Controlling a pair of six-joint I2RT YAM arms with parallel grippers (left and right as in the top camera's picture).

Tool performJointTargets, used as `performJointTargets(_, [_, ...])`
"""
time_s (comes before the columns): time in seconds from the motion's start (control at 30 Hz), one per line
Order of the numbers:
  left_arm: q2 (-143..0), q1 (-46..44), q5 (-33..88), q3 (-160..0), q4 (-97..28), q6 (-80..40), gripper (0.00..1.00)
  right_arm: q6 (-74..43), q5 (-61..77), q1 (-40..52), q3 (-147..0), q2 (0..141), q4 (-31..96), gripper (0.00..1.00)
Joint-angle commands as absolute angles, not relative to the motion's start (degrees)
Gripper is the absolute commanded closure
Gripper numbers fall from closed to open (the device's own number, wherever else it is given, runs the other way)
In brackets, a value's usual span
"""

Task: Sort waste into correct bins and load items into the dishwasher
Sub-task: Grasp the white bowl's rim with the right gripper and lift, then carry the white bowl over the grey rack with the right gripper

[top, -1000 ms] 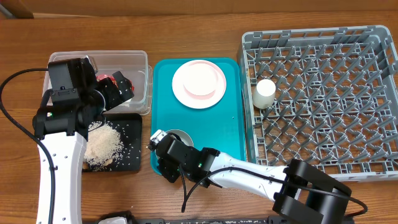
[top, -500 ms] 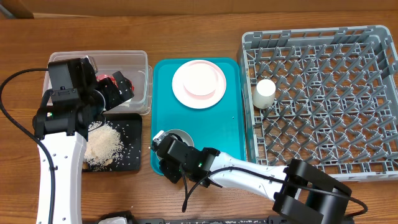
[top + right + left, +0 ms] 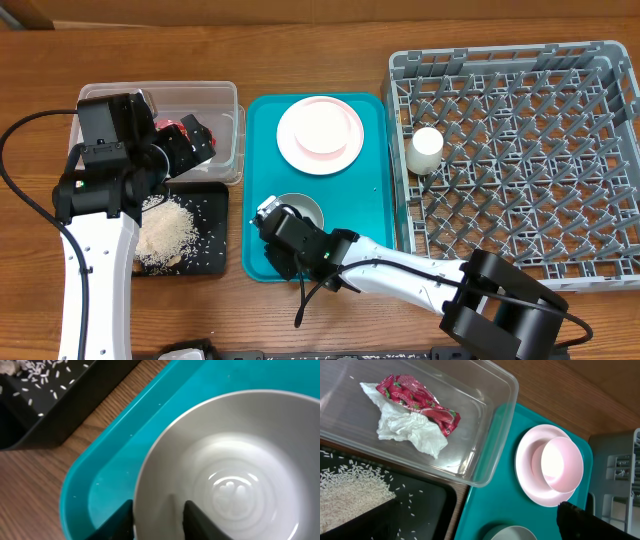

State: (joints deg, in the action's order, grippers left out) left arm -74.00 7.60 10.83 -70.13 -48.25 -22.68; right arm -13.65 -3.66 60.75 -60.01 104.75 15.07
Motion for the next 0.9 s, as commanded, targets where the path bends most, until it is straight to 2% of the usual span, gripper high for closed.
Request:
performJointTargets(0.0, [-73.5, 7.5, 10.1, -70.6, -48.2, -22.1, 0.0, -13.7, -4.2, 60.7, -61.3, 104.6, 14.8, 0.55])
performJointTargets(0.3, [-73.5, 7.5, 10.1, -70.6, -48.2, -22.1, 0.0, -13.7, -3.3, 60.7, -61.3, 104.4, 15.1, 0.53])
performJointTargets(0.33, [-73.5, 7.5, 10.1, -70.6, -48.2, -22.1, 0.0, -13.7, -3.3, 60.7, -61.3, 104.4, 15.3, 0.58])
performJointTargets(0.43, [-73.5, 7.5, 10.1, -70.6, -48.2, -22.1, 0.0, -13.7, -3.3, 60.7, -61.3, 104.4, 15.5, 0.79])
performJointTargets(0.57, [-73.5, 7.5, 10.1, -70.6, -48.2, -22.1, 0.0, -13.7, -3.3, 60.7, -61.3, 104.4, 15.2, 0.94])
performJointTargets(0.87, [-73.5, 7.5, 10.1, -70.6, -48.2, -22.1, 0.0, -12.0, -4.0, 59.5, -61.3, 94.6, 15.5, 0.96])
